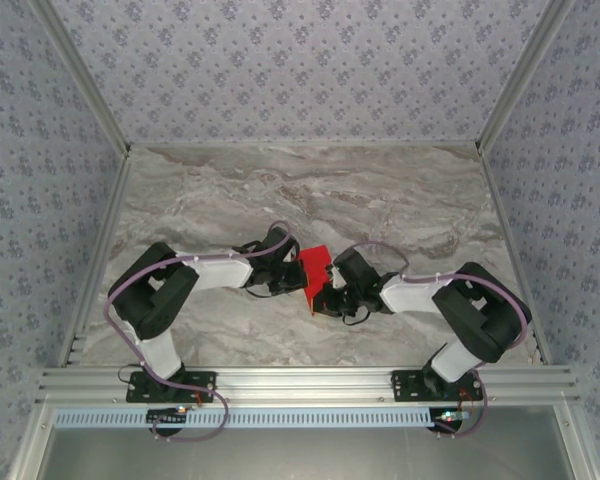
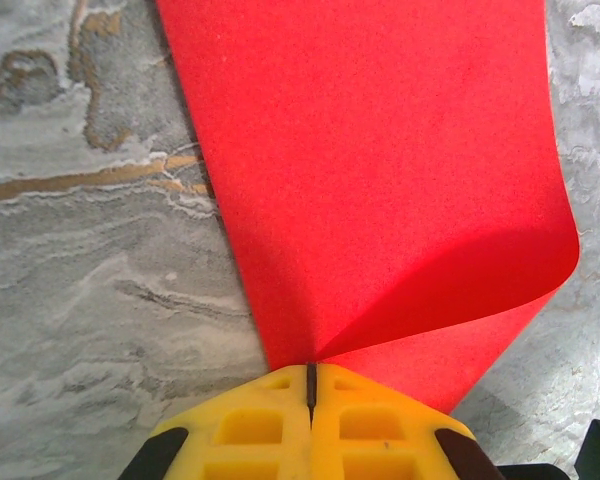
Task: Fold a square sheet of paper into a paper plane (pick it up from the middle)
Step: Third fold the triangle at the center of the table.
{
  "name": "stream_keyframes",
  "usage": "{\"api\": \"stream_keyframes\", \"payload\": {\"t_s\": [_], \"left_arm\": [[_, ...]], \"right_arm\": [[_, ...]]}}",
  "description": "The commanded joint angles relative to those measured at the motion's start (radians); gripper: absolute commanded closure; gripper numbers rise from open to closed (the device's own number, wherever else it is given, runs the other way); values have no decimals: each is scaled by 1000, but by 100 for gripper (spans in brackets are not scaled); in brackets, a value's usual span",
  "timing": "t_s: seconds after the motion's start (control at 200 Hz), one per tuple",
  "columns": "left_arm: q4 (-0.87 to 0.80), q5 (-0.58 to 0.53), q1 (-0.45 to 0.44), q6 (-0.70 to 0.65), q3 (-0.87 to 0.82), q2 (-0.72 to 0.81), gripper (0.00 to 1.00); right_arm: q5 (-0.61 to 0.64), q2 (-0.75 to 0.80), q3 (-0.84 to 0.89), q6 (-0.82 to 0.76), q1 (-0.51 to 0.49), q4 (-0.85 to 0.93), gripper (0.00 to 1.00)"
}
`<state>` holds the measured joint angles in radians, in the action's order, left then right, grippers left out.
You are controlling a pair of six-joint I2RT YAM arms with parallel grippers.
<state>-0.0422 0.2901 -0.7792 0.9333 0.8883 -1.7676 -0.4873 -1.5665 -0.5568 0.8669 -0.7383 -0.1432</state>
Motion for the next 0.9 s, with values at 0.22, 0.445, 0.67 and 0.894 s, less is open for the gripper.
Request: {"api": "stream_keyframes", "payload": {"t_s": [0.22, 0.445, 0.67, 0.894], "left_arm": [[-75, -54, -8, -17, 0, -33, 100], [-76, -43, -8, -27, 16, -46, 100], [-77, -34, -8, -36, 24, -49, 100], [-86, -35, -8, -44, 31, -50, 100]], "right_arm": [[3, 112, -54, -64, 123, 137, 94], [9, 21, -184, -144, 192, 207, 94], [-2, -78, -228, -155, 185, 214, 93], [45, -110, -237, -160, 188, 245, 94]]}}
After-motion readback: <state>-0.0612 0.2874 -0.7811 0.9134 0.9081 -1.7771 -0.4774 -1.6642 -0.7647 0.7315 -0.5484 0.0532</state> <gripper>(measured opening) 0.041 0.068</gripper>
